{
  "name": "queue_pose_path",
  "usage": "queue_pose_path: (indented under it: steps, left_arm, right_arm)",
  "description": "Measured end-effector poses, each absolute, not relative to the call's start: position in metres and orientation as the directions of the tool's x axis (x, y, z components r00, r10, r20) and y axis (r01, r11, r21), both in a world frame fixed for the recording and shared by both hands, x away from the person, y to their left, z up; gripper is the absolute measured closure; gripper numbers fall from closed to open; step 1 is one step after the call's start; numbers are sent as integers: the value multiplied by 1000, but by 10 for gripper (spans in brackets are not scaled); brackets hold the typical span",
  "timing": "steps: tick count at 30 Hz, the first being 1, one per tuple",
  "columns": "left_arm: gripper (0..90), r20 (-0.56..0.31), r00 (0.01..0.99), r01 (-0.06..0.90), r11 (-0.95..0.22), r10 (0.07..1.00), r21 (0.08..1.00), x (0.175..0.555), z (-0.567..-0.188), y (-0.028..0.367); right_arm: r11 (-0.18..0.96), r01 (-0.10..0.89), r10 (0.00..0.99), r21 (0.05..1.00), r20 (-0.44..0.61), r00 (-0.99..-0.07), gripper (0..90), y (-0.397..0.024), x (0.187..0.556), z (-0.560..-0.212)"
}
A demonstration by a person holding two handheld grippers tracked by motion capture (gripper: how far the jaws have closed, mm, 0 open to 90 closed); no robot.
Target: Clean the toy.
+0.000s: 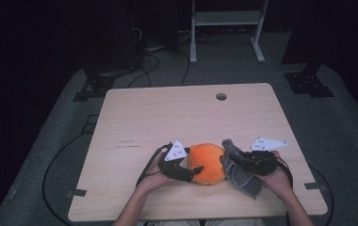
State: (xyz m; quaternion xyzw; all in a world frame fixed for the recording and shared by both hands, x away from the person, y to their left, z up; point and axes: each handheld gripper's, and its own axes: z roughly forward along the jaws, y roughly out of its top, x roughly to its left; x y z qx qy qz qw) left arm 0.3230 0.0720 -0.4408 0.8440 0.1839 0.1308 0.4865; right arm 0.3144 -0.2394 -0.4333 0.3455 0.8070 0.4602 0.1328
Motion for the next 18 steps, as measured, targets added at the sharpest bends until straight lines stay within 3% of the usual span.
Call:
queue_pose_path:
  steps: [8,18]
  left_arm:
    - [230,104,922,109,-507,374,855,317,-440,71]
    - [234,114,925,91,-504,362,859,313,-439,70]
  right_arm:
    - [331,356,606,874,93,-790,721,-217,311,-415]
    - [325,454,675,830,133,-726,722,-239,323,-434]
